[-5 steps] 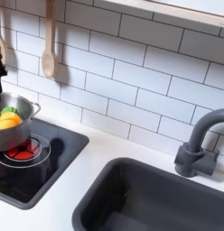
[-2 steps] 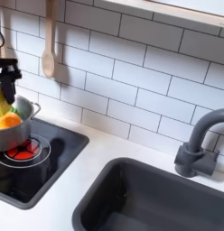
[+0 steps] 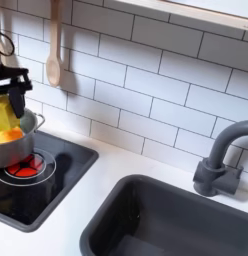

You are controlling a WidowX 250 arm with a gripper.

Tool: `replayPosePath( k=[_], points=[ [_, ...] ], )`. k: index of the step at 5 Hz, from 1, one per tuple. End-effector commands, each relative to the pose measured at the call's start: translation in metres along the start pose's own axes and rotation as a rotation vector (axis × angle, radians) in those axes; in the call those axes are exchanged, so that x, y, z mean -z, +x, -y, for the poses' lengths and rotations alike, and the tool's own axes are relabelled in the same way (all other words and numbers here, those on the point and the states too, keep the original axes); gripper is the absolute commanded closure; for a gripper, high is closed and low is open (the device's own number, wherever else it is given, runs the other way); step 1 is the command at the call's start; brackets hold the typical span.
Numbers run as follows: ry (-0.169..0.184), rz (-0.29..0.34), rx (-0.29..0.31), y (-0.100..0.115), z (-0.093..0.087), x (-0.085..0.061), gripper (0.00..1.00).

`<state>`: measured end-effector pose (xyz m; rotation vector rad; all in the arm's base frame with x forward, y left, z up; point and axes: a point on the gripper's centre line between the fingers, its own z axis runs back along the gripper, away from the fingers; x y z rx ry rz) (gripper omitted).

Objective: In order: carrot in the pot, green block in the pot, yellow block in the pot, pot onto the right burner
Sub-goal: 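Put the yellow block in the pot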

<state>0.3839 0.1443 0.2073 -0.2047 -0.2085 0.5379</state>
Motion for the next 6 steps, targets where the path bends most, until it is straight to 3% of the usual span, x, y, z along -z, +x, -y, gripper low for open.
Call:
replayPosePath(
  k=[1, 2, 4, 6],
  points=[
    [-0.001, 0.004, -0.001, -0.003, -0.004, -0.001, 0.2],
    [0.001, -0.007, 0.007, -0.006, -0.003, 0.004, 0.0],
    [0.019, 0.015, 0.07, -0.012, 0.007, -0.009, 0.0],
    [0.027, -0.02, 0.118, -0.028, 0.014, 0.003, 0.0]
  ],
)
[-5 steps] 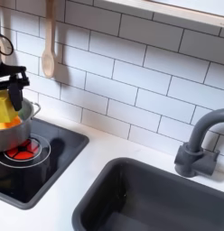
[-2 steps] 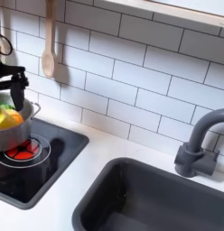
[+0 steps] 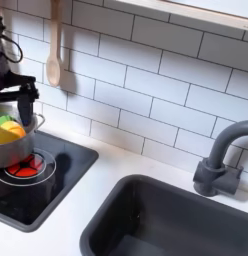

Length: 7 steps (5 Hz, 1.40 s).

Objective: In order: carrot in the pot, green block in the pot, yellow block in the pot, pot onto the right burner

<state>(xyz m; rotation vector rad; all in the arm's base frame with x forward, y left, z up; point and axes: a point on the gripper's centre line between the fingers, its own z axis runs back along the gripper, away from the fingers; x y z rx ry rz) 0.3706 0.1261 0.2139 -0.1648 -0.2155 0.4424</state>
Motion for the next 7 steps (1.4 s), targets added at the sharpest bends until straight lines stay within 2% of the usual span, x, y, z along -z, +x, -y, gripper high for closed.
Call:
replayPosePath(
  k=[1, 2, 3, 6, 7],
  points=[
    [0.002, -0.036, 0.028, -0.012, 0.006, 0.015, 0.0],
    [-0.008, -0.064, 0.037, -0.016, 0.007, 0.025, 0.0],
    [0.001, -0.053, 0.045, -0.015, 0.006, 0.022, 0.0],
    [0.001, -0.057, 0.04, -0.016, 0.003, 0.023, 0.0],
    [-0.001, -0.048, 0.052, -0.012, 0.005, 0.019, 0.0]
  ],
)
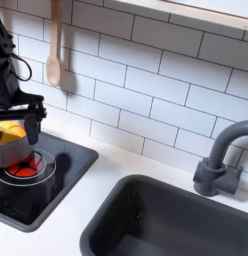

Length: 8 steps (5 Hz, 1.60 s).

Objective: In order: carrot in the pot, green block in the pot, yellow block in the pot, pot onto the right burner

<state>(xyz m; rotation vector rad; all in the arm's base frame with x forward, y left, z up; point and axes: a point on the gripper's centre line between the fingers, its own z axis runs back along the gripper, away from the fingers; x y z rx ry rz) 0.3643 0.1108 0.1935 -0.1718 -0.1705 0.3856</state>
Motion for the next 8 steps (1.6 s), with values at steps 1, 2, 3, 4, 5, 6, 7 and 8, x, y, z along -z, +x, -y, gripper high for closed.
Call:
replayPosePath(
  k=[1, 2, 3, 4, 5, 6, 7, 8],
  points=[
    [-0.005, 0.009, -0.008, 0.012, -0.005, -0.004, 0.0],
    [-0.009, 0.004, -0.004, 0.021, -0.003, -0.002, 0.0],
    [-0.011, 0.015, -0.013, 0.026, -0.006, -0.003, 0.0],
    [-0.01, 0.009, -0.017, 0.025, -0.008, 0.0, 0.0],
    [-0.009, 0.008, -0.014, 0.02, -0.006, 0.001, 0.0],
    [-0.016, 0.0, -0.01, 0.018, -0.004, 0.005, 0.0],
    [-0.012, -0.03, -0.018, 0.017, -0.01, 0.018, 0.0],
    [-0.01, -0.033, -0.018, 0.018, -0.011, 0.019, 0.0]
  ],
)
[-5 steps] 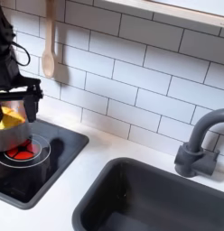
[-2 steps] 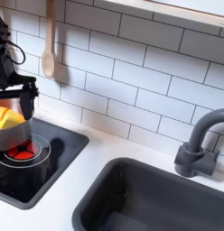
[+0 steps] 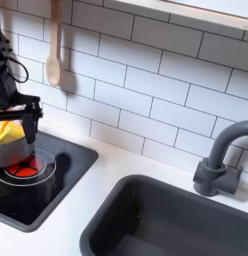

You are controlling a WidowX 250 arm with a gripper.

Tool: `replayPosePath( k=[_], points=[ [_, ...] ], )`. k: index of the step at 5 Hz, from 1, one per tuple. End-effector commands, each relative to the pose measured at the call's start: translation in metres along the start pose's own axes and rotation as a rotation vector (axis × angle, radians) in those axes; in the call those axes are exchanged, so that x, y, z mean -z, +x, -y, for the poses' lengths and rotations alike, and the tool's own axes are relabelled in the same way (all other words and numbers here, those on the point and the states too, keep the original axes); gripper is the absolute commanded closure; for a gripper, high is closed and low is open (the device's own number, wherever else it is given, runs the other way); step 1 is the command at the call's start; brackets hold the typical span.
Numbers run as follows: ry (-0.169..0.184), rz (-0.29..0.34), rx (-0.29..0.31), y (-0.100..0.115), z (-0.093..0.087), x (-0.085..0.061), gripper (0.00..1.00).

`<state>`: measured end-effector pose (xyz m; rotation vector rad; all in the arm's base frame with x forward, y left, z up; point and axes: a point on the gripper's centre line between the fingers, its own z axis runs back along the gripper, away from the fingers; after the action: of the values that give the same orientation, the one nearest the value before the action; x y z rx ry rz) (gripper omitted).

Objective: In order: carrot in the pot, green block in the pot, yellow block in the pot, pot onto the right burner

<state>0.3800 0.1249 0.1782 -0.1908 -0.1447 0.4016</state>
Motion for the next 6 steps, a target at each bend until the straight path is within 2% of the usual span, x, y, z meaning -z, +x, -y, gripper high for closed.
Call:
replayPosePath(
  k=[1, 4, 5, 6],
  points=[
    [0.0, 0.003, -0.004, -0.0008, -0.0005, 0.0011, 1.0],
    [-0.003, 0.01, 0.019, -0.001, 0.0076, -0.0014, 1.0],
    [-0.002, 0.0, 0.015, -0.0037, 0.0045, 0.0023, 1.0],
    [-0.001, 0.011, 0.02, -0.0012, 0.0057, -0.0008, 1.0]
  ],
)
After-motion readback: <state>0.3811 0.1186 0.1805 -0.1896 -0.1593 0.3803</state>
